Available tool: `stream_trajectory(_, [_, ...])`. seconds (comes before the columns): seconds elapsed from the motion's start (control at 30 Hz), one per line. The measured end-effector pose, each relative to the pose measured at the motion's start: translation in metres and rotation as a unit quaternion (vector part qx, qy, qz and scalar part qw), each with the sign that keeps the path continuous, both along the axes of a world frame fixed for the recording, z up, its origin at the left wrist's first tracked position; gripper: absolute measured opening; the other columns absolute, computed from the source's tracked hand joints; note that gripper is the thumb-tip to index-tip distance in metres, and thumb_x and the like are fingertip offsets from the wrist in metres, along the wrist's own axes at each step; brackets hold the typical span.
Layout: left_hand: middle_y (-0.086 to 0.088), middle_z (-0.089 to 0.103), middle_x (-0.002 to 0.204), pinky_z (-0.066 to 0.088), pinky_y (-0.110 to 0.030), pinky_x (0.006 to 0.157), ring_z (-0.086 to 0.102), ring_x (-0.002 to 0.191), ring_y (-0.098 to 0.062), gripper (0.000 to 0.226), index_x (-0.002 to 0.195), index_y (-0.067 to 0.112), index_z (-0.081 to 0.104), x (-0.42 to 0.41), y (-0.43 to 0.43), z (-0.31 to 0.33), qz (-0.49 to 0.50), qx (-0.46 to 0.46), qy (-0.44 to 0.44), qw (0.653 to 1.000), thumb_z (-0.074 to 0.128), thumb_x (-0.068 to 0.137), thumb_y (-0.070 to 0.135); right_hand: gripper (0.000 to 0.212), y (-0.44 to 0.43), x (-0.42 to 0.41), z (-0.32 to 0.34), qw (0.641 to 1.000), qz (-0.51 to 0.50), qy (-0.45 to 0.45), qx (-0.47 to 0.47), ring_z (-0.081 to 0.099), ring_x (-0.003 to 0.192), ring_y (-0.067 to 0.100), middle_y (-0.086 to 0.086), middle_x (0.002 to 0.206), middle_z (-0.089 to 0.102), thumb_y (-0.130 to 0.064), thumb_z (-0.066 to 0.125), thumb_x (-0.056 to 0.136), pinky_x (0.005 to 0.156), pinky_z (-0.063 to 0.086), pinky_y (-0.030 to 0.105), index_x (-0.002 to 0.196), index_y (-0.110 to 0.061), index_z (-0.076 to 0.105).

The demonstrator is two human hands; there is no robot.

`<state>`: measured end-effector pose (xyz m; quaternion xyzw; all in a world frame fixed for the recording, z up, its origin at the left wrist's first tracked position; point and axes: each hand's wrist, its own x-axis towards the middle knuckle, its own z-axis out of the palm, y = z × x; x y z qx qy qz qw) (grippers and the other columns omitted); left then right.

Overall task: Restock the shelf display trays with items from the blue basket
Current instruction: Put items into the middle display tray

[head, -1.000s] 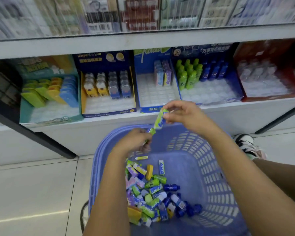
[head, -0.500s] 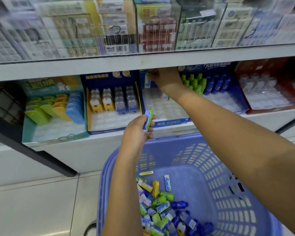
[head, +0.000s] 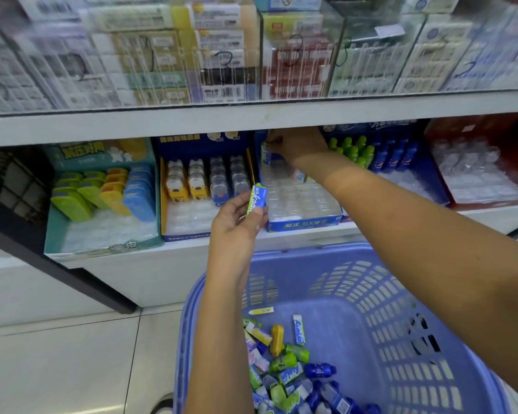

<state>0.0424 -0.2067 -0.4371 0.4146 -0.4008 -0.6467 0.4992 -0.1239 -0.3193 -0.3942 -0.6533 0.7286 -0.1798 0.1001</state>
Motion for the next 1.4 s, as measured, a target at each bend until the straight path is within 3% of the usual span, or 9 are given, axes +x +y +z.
stream_trajectory(0.1, [-0.003,0.068,0.106,0.054,-0.023,0.083,0.069,0.088,-0.008,0.022,0.107,0.02,0.06,-0.003,0.004,0.003,0.015,-0.014,-0.005,1.0,0.058,0.091,0.005,0.018,0.027,0.006,0.013,0.998,0.019,0.01,-0.066,0.06,0.096,0.026,0.013,0.103,0.067,-0.022,0.054,0.092,0.079,0.044,0.03,0.09,-0.008,0.065])
stream_trajectory(0.23, [-0.006,0.068,0.106,0.053,-0.031,0.089,0.066,0.1,-0.022,0.02,0.098,0.026,0.061,-0.01,0.008,0.009,0.053,-0.047,-0.03,0.997,0.062,0.089,0.008,0.006,0.087,0.018,0.03,0.933,0.114,-0.341,0.016,0.06,0.062,0.006,0.0,0.071,0.067,-0.019,0.067,0.085,0.06,0.05,0.019,0.088,-0.013,0.069])
stream_trajectory(0.33, [-0.004,0.067,0.105,0.052,-0.026,0.089,0.065,0.102,-0.017,0.018,0.102,0.022,0.06,-0.016,0.011,0.013,0.066,-0.069,-0.049,0.994,0.063,0.089,0.01,0.012,0.108,0.011,0.031,0.91,0.133,-0.39,0.045,0.064,0.066,0.012,0.006,0.077,0.068,-0.004,0.07,0.08,0.066,0.056,0.018,0.091,-0.007,0.068])
stream_trajectory(0.5, [0.001,0.047,0.143,0.033,-0.019,0.106,0.043,0.13,-0.01,0.046,0.14,0.016,0.042,-0.03,0.02,0.007,-0.022,-0.197,-0.337,0.92,0.052,0.095,0.022,0.012,0.075,-0.015,0.033,0.956,-0.057,-0.268,-0.105,0.061,0.076,0.011,0.007,0.09,0.067,-0.013,0.071,0.081,0.07,0.051,0.023,0.089,-0.009,0.065])
stream_trajectory(0.67, [-0.002,0.028,0.154,0.01,-0.021,0.116,0.016,0.144,-0.015,0.053,0.145,0.009,0.033,-0.041,0.027,-0.003,-0.126,-0.269,-0.517,0.803,0.049,0.096,0.022,0.02,0.031,-0.02,0.014,0.982,-0.068,-0.169,-0.042,0.057,0.104,0.026,0.018,0.11,0.062,-0.024,0.06,0.09,0.079,0.041,0.031,0.099,-0.005,0.059])
stream_trajectory(0.77, [-0.001,0.029,0.154,0.011,-0.021,0.115,0.016,0.144,-0.014,0.053,0.146,0.01,0.034,-0.04,0.023,-0.003,-0.13,-0.267,-0.523,0.799,0.049,0.097,0.024,0.024,0.017,-0.018,0.01,0.987,-0.076,-0.14,-0.02,0.055,0.106,0.027,0.014,0.113,0.061,-0.027,0.057,0.092,0.086,0.041,0.03,0.106,-0.008,0.06])
stream_trajectory(0.93, [0.001,0.029,0.154,0.012,-0.018,0.114,0.017,0.144,-0.012,0.053,0.145,0.011,0.034,-0.041,0.02,-0.001,-0.137,-0.256,-0.528,0.798,0.049,0.097,0.025,0.028,0.02,-0.019,0.021,0.972,-0.029,-0.231,0.009,0.046,0.077,0.021,0.001,0.07,0.049,-0.019,0.055,0.087,0.075,0.046,0.034,0.062,-0.022,0.044])
stream_trajectory(1.23, [0.001,0.03,0.154,0.015,-0.02,0.114,0.019,0.143,-0.012,0.052,0.145,0.011,0.036,-0.04,0.018,-0.003,-0.139,-0.258,-0.524,0.8,0.049,0.096,0.025,0.027,0.012,-0.017,0.018,0.989,-0.022,-0.134,0.056,0.06,0.092,0.035,0.029,0.107,0.06,-0.013,0.045,0.092,0.091,0.049,0.047,0.101,0.011,0.055])
stream_trajectory(1.4, [0.002,0.051,0.139,0.031,-0.02,0.105,0.042,0.13,-0.01,0.037,0.132,0.014,0.054,-0.035,0.024,0.004,-0.072,-0.275,-0.467,0.838,0.049,0.097,0.025,0.012,0.018,-0.008,0.021,0.998,-0.015,-0.021,0.062,0.053,0.087,0.025,0.013,0.089,0.051,-0.015,0.042,0.096,0.07,0.034,0.028,0.088,-0.011,0.05])
